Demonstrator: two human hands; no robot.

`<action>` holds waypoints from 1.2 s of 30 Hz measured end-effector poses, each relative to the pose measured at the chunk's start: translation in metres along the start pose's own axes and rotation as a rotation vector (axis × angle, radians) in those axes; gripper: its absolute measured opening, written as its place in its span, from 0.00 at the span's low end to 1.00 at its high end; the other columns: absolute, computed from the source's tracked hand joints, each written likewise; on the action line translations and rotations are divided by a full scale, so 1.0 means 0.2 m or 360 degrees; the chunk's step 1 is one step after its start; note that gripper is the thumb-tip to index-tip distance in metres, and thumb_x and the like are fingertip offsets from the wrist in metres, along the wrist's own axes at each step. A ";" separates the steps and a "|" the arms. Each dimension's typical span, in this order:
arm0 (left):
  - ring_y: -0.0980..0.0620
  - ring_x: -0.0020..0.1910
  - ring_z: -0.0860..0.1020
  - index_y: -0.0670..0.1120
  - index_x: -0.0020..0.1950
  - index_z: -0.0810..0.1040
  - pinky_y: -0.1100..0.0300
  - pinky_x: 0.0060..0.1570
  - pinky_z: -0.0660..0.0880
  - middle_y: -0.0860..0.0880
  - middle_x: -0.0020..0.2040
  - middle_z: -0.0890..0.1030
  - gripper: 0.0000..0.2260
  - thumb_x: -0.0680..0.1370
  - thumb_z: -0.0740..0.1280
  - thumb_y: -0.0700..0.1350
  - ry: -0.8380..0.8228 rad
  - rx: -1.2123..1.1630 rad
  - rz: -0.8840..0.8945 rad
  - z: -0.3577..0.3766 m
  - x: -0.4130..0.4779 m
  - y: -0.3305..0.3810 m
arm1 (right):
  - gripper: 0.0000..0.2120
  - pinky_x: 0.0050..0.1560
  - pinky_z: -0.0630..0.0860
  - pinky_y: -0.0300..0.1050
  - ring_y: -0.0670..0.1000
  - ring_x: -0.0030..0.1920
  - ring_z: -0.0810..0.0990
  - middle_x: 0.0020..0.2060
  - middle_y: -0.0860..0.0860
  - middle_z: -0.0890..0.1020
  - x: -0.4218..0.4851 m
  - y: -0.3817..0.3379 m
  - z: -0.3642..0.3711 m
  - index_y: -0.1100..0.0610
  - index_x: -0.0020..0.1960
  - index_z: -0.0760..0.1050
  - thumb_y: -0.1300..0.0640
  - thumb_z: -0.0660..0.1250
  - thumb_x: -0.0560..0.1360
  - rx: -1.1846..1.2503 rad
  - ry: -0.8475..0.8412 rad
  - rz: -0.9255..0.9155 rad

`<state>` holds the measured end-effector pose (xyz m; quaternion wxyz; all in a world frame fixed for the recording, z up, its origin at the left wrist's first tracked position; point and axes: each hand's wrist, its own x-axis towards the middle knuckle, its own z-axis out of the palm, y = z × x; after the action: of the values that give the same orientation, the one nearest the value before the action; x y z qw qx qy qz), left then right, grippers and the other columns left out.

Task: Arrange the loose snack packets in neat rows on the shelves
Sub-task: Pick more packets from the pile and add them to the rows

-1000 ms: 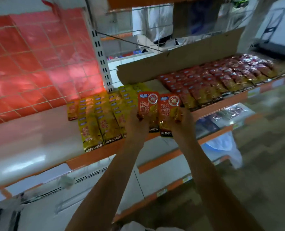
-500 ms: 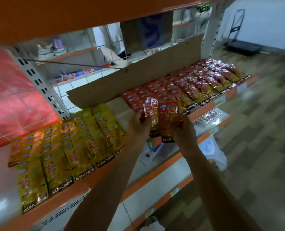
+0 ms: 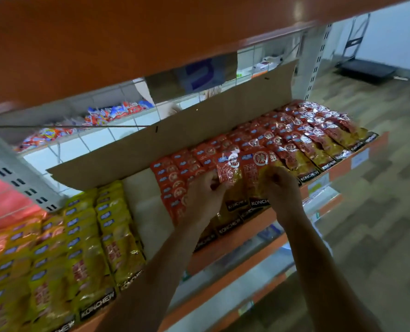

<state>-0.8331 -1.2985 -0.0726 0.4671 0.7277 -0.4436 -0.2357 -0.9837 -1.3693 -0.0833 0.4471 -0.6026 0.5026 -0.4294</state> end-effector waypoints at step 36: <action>0.49 0.56 0.79 0.46 0.72 0.65 0.62 0.51 0.72 0.47 0.63 0.76 0.22 0.79 0.65 0.48 0.0627 0.1112 -0.0411 0.41 -0.13 0.10 | 0.21 0.59 0.69 0.48 0.59 0.61 0.72 0.61 0.58 0.71 0.33 0.14 -0.23 0.58 0.69 0.69 0.61 0.65 0.76 -0.0808 -0.0704 -0.0460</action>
<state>-0.9167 -1.3177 -0.0935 0.2346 0.9232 -0.3041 0.0159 -1.0262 -1.4416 -0.0962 0.3160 -0.8374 0.3940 -0.2090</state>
